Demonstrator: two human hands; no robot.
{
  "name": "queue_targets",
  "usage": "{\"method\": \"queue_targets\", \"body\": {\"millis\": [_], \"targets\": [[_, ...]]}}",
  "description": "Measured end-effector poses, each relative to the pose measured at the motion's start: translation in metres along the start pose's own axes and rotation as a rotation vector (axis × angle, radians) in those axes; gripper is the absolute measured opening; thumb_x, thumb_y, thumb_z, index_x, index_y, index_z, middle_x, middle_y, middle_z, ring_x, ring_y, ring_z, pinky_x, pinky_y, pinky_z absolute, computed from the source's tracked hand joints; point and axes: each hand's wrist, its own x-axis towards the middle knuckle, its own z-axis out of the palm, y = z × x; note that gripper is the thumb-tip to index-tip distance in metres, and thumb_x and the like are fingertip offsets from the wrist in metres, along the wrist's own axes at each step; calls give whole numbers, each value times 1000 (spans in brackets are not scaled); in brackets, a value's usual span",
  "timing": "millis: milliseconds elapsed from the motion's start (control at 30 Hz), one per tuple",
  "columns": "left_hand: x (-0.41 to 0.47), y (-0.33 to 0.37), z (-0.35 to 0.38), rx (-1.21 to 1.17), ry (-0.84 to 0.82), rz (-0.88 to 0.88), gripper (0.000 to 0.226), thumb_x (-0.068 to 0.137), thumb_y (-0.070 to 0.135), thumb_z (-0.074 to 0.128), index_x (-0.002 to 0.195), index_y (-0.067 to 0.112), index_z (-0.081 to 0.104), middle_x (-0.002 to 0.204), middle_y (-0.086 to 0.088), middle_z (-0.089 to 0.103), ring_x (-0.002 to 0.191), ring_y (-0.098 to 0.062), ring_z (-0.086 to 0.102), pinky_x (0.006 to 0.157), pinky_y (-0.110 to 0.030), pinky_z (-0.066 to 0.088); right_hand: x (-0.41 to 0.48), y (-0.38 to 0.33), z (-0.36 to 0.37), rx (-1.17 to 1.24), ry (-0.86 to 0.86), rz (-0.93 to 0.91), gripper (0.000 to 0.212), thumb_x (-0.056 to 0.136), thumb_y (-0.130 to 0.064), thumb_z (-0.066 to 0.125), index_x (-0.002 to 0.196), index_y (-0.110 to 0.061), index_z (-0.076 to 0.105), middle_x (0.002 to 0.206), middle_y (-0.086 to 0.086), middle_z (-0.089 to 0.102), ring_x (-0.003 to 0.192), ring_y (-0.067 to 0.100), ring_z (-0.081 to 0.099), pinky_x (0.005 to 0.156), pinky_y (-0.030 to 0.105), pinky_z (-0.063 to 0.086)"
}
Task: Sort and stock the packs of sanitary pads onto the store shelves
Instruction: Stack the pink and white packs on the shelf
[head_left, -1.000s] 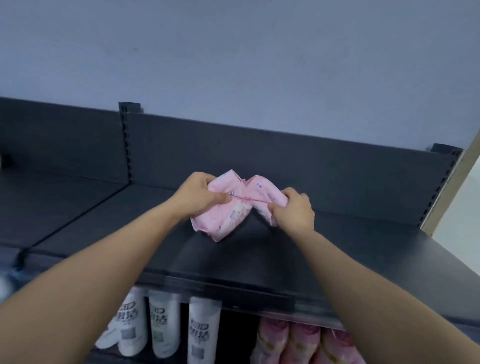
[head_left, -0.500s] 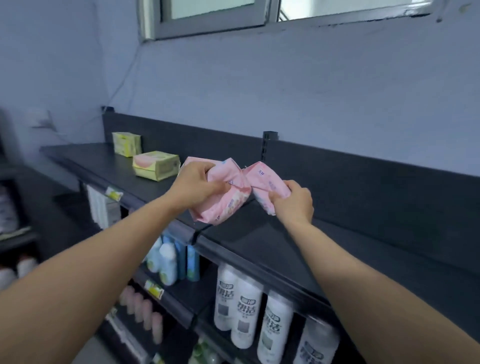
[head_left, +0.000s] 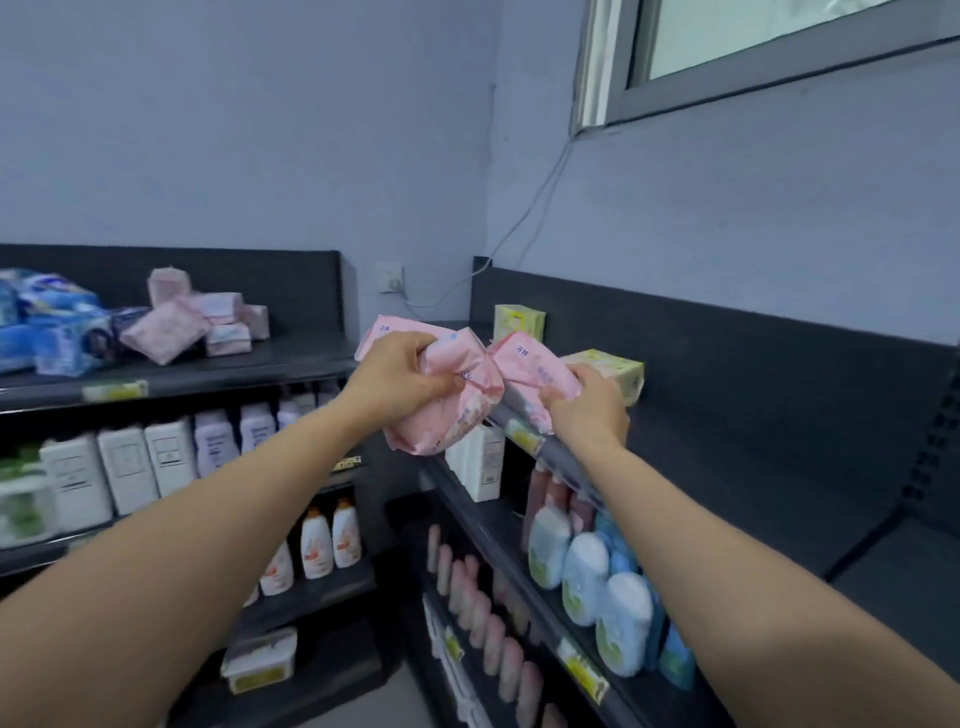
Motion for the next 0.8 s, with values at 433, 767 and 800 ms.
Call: {"method": "queue_targets", "body": {"millis": [433, 767, 800], "targets": [[56, -161, -121, 187, 147, -130, 15, 77, 17, 78, 82, 14, 65, 75, 7, 58, 72, -10, 52, 64, -26, 40, 67, -106, 216, 74, -200, -102, 36, 90, -24, 57, 125, -25, 58, 122, 10, 48, 103, 35, 57, 81, 32, 43], [151, -275, -172, 371, 264, -172, 33, 76, 24, 79, 99, 3, 68, 93, -8, 67, 90, -25, 61, 79, -37, 47, 170, -162, 367, 148, -316, -194, 32, 90, -26, 58, 122, -24, 60, 120, 10, 52, 101, 34, 58, 87, 38, 50], [162, -287, -178, 388, 269, -178, 31, 77, 22, 79, 99, 3, 68, 93, -8, 67, 90, -24, 60, 79, -36, 46, 181, -169, 383, 160, -334, -203, 32, 88, -27, 59, 120, -25, 61, 119, 9, 55, 99, 34, 59, 86, 38, 51]]}}
